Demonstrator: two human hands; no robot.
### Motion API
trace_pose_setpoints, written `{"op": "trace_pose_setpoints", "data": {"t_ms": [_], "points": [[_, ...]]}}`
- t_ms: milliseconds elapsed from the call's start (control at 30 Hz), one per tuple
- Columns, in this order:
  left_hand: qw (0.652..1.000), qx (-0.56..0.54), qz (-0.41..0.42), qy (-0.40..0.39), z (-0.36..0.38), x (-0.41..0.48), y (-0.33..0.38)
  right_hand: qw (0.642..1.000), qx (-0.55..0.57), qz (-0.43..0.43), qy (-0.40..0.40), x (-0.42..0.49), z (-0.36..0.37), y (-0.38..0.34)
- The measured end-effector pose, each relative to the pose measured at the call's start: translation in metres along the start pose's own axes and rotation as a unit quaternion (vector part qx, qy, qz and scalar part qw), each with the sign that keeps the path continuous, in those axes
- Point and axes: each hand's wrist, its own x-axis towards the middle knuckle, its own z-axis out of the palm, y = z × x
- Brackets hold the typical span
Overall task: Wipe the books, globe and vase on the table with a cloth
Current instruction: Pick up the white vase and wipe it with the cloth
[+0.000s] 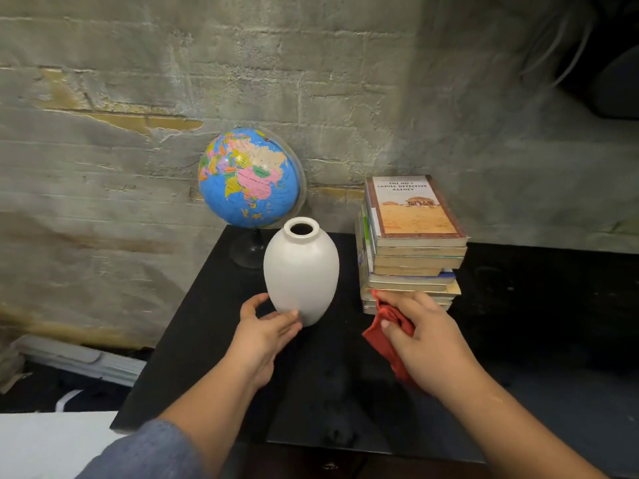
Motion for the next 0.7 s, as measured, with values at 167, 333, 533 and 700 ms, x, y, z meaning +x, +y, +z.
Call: {"op": "trace_pose_setpoints", "data": {"t_ms": [167,333,533,700], "points": [[0.999,-0.022,-0.008,0.033,0.036,0.029,0.008,1.000,-0.004,0.005,0.003,-0.001,-0.012,0.008],[0.997,-0.065,-0.011,0.048,0.064,0.059,0.014,1.000,-0.001,0.018,0.002,-0.002,-0.016,0.015],[0.997,-0.075,-0.025,0.009,0.077,0.069,0.011,1.000,0.008,0.022,-0.005,-0.002,-0.016,0.021],[0.999,-0.029,-0.026,-0.031,0.085,0.068,0.014,1.000,0.011,0.026,-0.011,-0.001,-0.013,0.024]]}}
